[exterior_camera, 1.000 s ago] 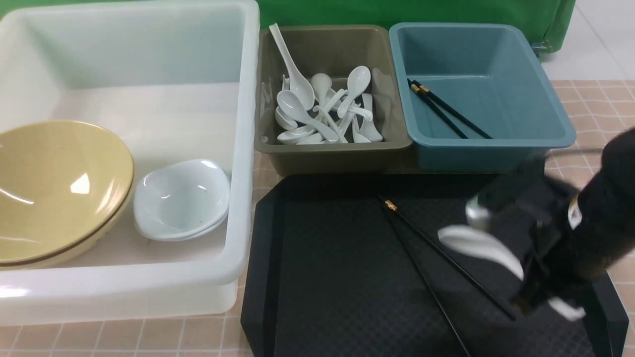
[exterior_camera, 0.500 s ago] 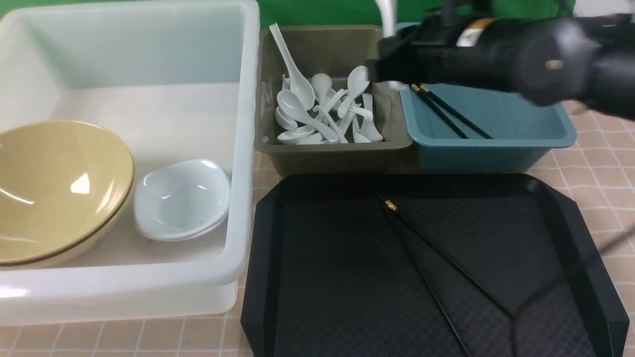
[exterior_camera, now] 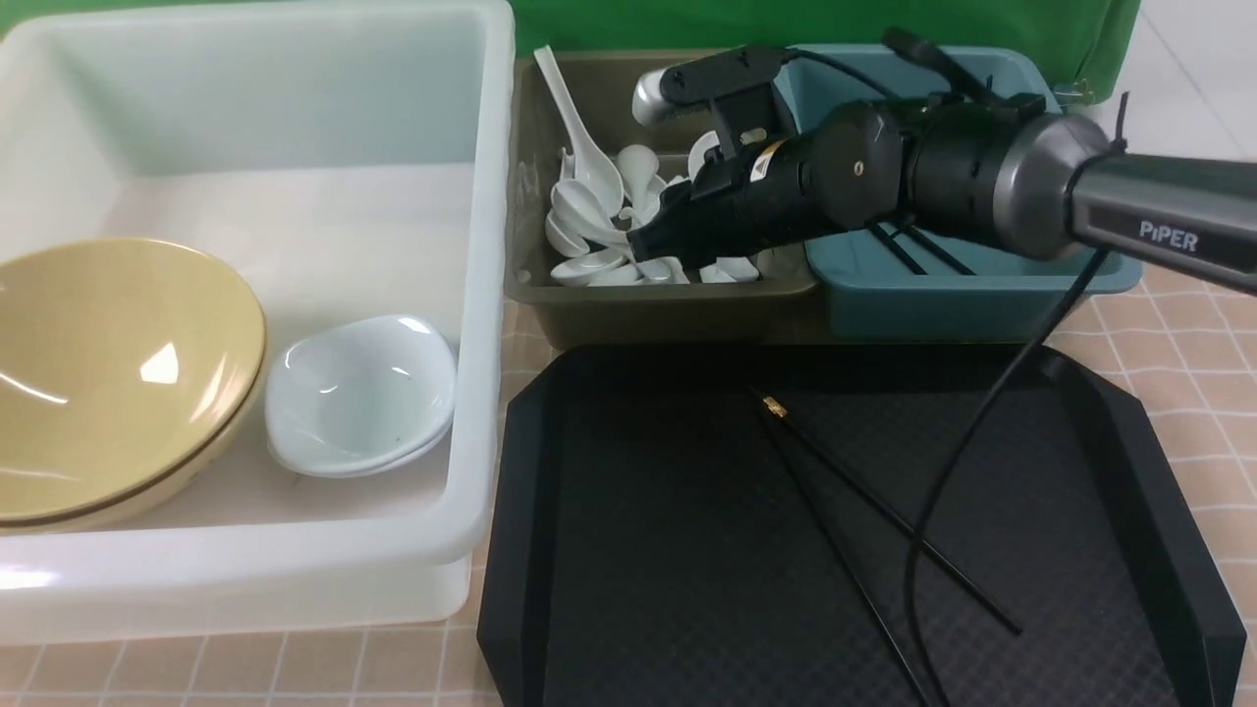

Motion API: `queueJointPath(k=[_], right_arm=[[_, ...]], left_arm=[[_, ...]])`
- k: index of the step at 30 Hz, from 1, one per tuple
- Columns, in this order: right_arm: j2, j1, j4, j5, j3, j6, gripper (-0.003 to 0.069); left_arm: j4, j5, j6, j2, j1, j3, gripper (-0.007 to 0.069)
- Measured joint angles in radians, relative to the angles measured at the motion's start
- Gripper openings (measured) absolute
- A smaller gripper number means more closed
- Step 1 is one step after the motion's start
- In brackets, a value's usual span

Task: On brown table put chopsticks spoon bowls plates into blue grey white boxes.
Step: 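Place the white spoon into the bin of spoons with the right gripper, then move the grippers toward the tableware on the black tray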

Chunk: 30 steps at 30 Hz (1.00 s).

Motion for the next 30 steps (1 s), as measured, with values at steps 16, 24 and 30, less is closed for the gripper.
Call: queueJointPath(k=[16, 24, 30], right_arm=[[-0.331, -0.003, -0.314, 0.62, 0.356, 0.093, 0.0263], [-0.33, -0.003, -0.162, 0.36, 0.516, 0.099, 0.0342], [-0.305, -0.003, -0.157, 0.312, 0.517, 0.062, 0.0487]], left_arm=[[0.002, 0.0, 0.0, 0.0, 0.0, 0.0, 0.0002], [0.002, 0.0, 0.0, 0.0, 0.0, 0.0, 0.0002], [0.002, 0.0, 0.0, 0.0, 0.0, 0.0, 0.0002]])
